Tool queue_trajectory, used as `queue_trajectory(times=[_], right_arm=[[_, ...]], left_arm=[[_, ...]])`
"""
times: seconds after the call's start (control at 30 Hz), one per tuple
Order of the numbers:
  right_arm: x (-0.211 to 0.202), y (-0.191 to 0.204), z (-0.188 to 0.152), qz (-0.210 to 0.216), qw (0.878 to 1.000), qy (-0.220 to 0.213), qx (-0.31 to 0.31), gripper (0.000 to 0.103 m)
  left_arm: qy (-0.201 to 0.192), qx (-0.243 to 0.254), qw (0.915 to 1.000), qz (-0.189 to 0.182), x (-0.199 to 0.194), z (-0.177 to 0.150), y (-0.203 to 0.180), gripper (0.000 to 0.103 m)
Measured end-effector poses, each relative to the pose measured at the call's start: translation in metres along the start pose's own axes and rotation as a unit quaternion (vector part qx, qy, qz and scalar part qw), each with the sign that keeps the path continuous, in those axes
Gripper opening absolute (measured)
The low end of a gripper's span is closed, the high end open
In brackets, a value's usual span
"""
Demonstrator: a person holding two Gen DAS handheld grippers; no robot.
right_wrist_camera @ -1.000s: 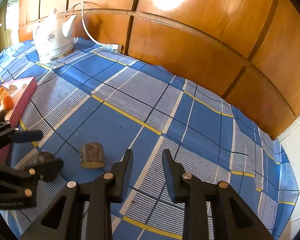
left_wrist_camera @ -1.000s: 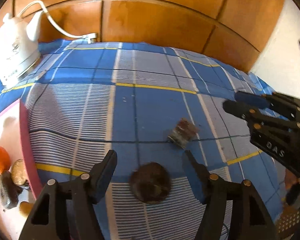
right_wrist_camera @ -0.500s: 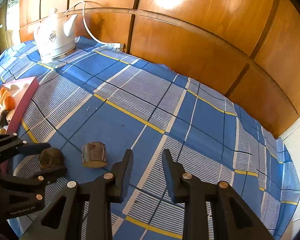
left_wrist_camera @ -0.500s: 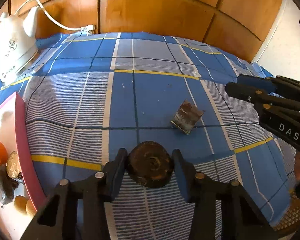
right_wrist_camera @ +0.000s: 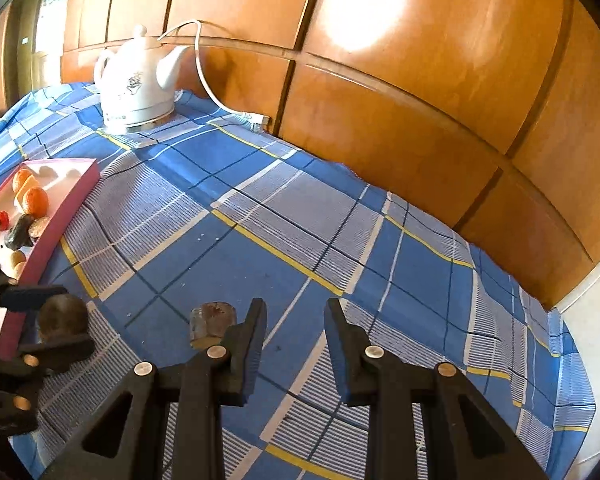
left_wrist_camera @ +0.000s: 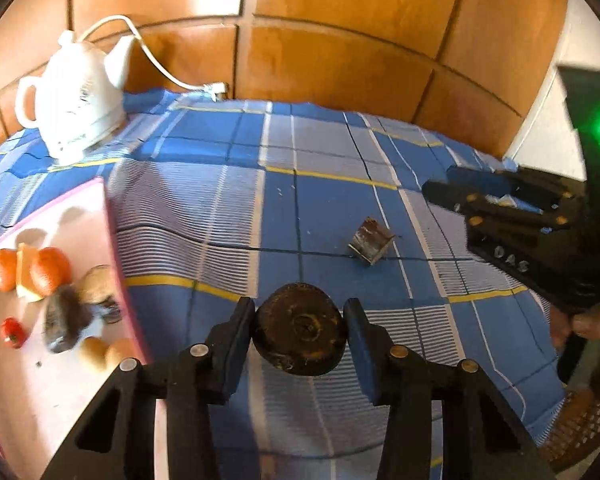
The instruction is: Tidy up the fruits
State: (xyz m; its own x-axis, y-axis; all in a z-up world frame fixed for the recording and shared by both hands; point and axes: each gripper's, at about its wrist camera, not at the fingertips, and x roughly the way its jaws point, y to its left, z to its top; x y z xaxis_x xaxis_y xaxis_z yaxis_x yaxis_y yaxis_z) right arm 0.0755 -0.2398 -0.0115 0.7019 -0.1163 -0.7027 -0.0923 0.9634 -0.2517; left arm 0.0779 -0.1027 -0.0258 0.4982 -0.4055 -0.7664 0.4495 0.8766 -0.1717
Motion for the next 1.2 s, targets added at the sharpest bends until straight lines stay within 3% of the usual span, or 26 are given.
queue_trajectory(times=[0.23,0.37,0.53,0.93,1.03,1.07,1.2], right_arm=[[0.002,0.012,-0.003,0.049,0.999,0.009,-0.002,0.031],[0.014,0.009,-0.008,0.119,0.991,0.044,0.033,0.037],[0.029,0.003,-0.013,0.158,0.982,0.076,0.064,0.044],[0.061,0.023,0.004,0.145,0.981,0.123,0.041,0.045],[0.074,0.032,0.002,0.117,0.982,0.145,0.032,0.044],[0.075,0.034,0.0,0.112,0.982,0.149,0.029,0.036],[0.06,0.051,0.0,0.085,0.988,0.13,-0.007,0.036]], left_arm=[[-0.032,-0.015,0.9994,0.005,-0.036,-0.004,0.013,0.046],[-0.043,-0.024,0.9987,0.008,-0.051,-0.007,0.023,0.046],[-0.051,-0.042,0.9977,0.012,-0.064,-0.015,0.04,0.046],[-0.067,-0.073,0.9949,0.017,-0.085,-0.03,0.068,0.046],[-0.069,-0.082,0.994,0.022,-0.089,-0.035,0.076,0.046],[-0.069,-0.084,0.9938,0.023,-0.09,-0.037,0.079,0.046],[-0.068,-0.1,0.9921,0.033,-0.092,-0.044,0.092,0.046]])
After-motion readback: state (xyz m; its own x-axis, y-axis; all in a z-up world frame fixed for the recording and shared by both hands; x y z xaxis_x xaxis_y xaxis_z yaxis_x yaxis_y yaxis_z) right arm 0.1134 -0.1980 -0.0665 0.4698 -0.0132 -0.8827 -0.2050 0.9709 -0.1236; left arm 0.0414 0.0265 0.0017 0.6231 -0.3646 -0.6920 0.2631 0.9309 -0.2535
